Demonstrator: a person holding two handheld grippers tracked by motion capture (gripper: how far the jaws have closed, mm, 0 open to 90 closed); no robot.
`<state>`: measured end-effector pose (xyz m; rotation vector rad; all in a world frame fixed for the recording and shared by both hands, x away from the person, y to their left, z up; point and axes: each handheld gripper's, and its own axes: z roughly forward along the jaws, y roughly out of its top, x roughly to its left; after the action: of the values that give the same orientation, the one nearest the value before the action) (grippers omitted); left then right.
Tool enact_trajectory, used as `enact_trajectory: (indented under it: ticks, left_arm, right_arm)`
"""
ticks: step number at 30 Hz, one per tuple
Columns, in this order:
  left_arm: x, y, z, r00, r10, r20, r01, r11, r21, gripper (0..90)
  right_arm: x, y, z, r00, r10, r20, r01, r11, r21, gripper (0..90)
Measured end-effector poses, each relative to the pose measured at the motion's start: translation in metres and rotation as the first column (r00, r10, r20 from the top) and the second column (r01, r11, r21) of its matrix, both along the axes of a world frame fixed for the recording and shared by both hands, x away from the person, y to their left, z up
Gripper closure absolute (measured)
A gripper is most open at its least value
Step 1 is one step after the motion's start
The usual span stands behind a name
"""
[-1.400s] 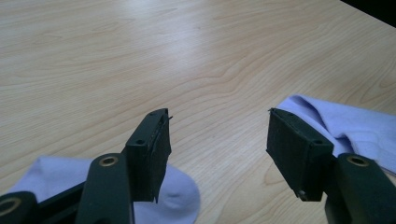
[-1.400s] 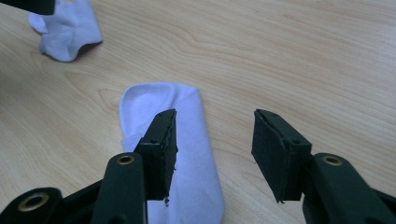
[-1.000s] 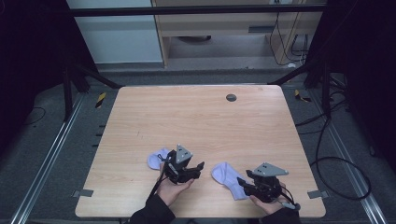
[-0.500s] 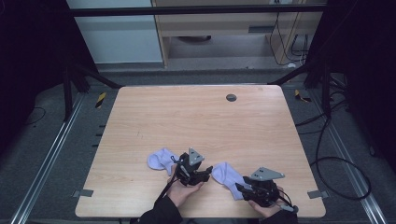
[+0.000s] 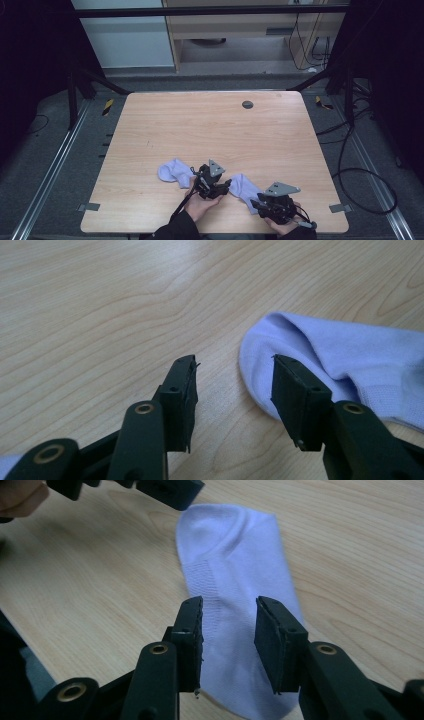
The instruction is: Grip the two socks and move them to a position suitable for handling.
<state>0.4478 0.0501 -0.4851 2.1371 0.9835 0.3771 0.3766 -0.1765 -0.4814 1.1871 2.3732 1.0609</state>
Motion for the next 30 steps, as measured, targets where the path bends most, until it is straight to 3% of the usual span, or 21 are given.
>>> enact_trajectory:
  ticks: [10,19,30]
  left_arm:
    - [0.002,-0.006,-0.007,0.9993,-0.002,-0.036,0.003,0.9996,0.027,61.8]
    - [0.003,-0.008,-0.010,0.9982,-0.012,-0.060,0.013,0.9997,0.019,73.6]
    - [0.003,-0.010,-0.011,0.9970,-0.030,-0.071,0.030,0.9995,0.002,88.0]
  right_arm:
    - [-0.002,0.008,-0.007,0.9979,0.050,-0.040,-0.052,0.9982,-0.030,65.8]
    - [-0.002,0.011,-0.011,0.9950,0.074,-0.067,-0.077,0.9958,-0.049,67.4]
    - [-0.001,0.011,-0.011,0.9964,0.049,-0.069,-0.054,0.9967,-0.060,84.0]
